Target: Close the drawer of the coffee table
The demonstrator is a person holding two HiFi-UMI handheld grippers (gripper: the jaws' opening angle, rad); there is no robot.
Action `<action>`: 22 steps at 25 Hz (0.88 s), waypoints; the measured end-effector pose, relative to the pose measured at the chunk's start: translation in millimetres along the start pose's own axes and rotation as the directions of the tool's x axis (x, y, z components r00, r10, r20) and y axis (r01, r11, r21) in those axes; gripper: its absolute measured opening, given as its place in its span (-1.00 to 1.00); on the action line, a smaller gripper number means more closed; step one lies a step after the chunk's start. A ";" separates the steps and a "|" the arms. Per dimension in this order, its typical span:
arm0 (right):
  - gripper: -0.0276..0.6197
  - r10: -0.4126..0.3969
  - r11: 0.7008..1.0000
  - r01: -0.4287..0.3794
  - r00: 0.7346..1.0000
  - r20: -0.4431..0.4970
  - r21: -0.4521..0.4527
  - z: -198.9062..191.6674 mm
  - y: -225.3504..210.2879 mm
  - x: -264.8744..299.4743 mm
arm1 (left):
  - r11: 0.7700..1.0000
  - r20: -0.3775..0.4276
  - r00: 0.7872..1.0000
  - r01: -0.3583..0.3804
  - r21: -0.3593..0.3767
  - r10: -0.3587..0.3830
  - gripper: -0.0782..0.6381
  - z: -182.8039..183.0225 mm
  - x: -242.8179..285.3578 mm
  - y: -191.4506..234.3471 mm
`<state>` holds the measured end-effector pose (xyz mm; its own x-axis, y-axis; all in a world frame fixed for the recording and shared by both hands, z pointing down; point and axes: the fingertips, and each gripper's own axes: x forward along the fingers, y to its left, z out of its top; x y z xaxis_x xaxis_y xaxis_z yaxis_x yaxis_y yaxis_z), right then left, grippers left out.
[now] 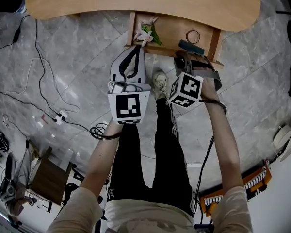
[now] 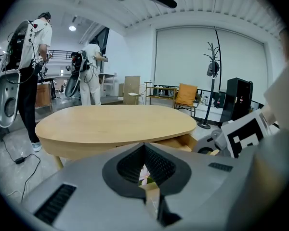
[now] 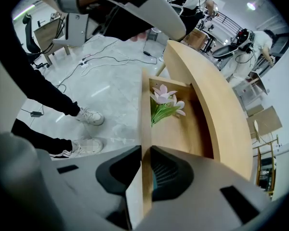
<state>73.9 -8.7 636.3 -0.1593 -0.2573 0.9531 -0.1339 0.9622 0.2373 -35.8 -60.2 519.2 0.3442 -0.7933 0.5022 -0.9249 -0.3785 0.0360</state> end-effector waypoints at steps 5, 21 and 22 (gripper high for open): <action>-0.68 -0.082 0.996 0.082 0.997 -0.016 0.028 -4.2 -15.6 2.2 | 1.000 -0.018 1.000 0.001 0.007 -0.001 -0.76 -5.7 0.2 1.5; -0.38 -0.355 0.602 0.403 0.909 -0.221 0.690 -23.4 -93.5 8.6 | 1.000 -0.030 1.000 -0.003 0.008 0.003 -0.76 -8.7 13.3 11.1; -0.38 -0.366 0.555 0.415 0.900 -0.236 0.721 -24.6 -92.7 7.8 | 1.000 -0.032 0.999 -0.002 0.007 0.003 -0.76 -9.3 13.7 11.8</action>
<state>109.1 -97.7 626.3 0.1368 -0.5621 0.8157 -0.8456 0.3627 0.3917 -43.5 -71.2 534.5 0.3364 -0.7787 0.5296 -0.9245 -0.3800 0.0286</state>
